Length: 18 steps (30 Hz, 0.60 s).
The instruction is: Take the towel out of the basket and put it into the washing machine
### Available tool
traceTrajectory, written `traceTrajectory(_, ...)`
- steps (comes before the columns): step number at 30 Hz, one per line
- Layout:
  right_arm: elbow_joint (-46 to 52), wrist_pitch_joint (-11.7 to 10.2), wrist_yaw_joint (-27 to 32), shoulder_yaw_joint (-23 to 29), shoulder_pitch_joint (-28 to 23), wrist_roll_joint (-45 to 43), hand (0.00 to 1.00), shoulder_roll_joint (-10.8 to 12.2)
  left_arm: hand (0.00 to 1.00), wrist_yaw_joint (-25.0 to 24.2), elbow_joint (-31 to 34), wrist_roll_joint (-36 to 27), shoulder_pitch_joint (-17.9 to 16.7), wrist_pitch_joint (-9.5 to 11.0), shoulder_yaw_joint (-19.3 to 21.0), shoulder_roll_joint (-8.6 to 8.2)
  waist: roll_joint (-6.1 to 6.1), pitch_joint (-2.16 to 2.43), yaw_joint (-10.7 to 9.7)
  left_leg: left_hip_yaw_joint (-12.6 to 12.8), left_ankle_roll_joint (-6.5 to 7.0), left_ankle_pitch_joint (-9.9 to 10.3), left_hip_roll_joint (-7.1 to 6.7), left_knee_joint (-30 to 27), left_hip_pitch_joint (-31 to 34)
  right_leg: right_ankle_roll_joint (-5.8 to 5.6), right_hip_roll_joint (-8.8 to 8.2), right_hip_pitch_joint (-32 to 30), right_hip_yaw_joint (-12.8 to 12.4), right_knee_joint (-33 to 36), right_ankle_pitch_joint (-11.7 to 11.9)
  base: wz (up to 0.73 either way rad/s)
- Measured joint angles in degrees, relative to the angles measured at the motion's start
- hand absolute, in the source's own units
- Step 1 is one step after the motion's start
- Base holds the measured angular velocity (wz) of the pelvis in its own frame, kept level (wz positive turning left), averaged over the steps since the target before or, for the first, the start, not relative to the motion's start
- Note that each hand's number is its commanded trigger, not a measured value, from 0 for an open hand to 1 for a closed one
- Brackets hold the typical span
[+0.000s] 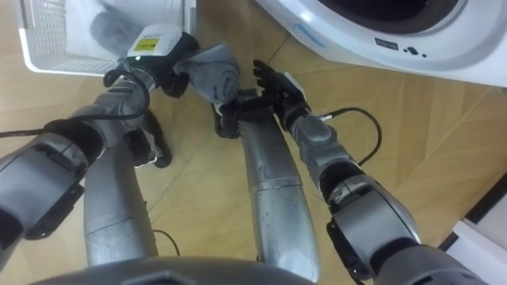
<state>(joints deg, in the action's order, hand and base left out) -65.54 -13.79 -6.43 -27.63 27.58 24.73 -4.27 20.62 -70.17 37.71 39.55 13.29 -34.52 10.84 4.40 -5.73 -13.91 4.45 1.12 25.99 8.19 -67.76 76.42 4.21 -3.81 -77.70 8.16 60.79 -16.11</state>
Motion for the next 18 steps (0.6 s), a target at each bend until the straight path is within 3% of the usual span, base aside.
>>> traceTrajectory(10,-4.7,0.1,-0.7,-0.5,-1.7,1.2,0.0,0.5,1.0,-0.4,-0.2,0.0,-3.9,0.0,0.4,-0.87,0.04,0.14,0.8,1.0,-0.03,-0.5,-0.01,3.4,-8.4,-0.04,-0.04,7.8,-0.3,-2.8,0.2,0.01)
traceTrajectory(18,-8.8,0.2,-0.6,-0.2,-4.3,1.0,0.0,-0.8,1.0,0.6,-0.2,-1.4,-6.5,0.5,2.9,-1.21,-1.05,0.5,4.3,1.7,-0.34,-2.3,-0.01,11.2,-18.7,-0.46,0.92,18.3,-0.2,-10.8,2.0,0.0)
